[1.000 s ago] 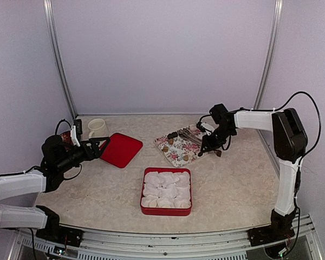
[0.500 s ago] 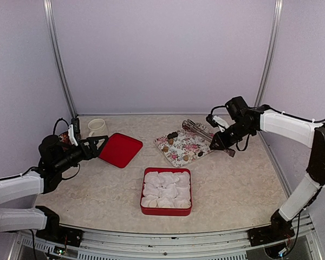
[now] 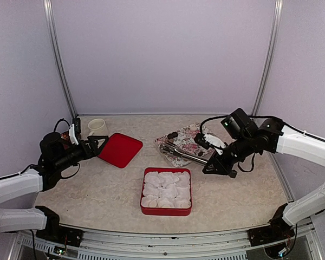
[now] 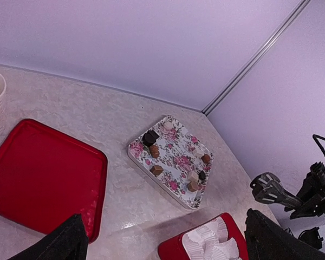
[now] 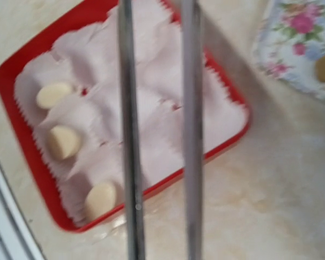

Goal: Pack the chocolate

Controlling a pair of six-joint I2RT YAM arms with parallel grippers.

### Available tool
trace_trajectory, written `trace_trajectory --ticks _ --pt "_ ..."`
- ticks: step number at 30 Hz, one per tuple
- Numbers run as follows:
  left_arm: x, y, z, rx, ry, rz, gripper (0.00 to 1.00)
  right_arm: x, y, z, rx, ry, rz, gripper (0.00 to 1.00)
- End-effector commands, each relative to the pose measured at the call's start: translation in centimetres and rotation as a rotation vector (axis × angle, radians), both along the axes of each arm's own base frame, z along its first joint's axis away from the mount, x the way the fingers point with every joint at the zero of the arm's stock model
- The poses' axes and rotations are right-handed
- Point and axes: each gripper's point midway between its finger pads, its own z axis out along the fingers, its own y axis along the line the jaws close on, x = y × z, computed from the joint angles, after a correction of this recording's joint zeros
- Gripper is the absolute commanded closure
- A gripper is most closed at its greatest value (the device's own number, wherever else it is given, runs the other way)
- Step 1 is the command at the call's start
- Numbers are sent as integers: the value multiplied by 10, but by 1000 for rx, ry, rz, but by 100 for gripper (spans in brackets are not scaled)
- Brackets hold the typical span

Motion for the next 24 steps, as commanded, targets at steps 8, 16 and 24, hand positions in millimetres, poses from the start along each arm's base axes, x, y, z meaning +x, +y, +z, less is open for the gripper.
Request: trace_trajectory --ticks 8,16,24 --pt "9 -1 0 -4 59 7 1 -46 16 -35 -89 31 141 82" --pt "7 0 1 -4 56 5 1 -53 32 -55 -117 67 193 81" --pt "7 2 3 4 47 14 1 -55 42 -69 -130 90 221 81"
